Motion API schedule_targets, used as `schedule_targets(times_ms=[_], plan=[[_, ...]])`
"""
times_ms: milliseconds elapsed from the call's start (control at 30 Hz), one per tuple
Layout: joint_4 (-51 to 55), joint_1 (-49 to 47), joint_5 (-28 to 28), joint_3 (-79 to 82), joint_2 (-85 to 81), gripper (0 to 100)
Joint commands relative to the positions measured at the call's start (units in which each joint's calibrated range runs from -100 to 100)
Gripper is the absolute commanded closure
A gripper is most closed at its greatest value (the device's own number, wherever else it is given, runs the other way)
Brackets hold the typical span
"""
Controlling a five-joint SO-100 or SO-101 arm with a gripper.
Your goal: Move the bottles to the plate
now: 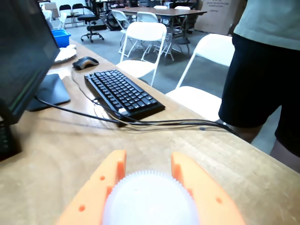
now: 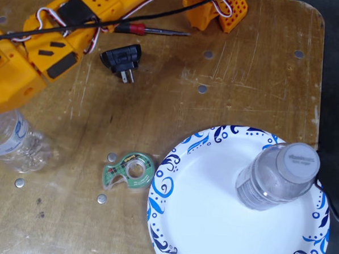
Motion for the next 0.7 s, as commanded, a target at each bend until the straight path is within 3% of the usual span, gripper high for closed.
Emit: schedule_targets(times_ms=[0, 667], plan=[[7.4, -0.8, -2.1, -3.6, -9.4, 95], [55.5, -17.7, -4.0, -0.9, -41.6, 95]])
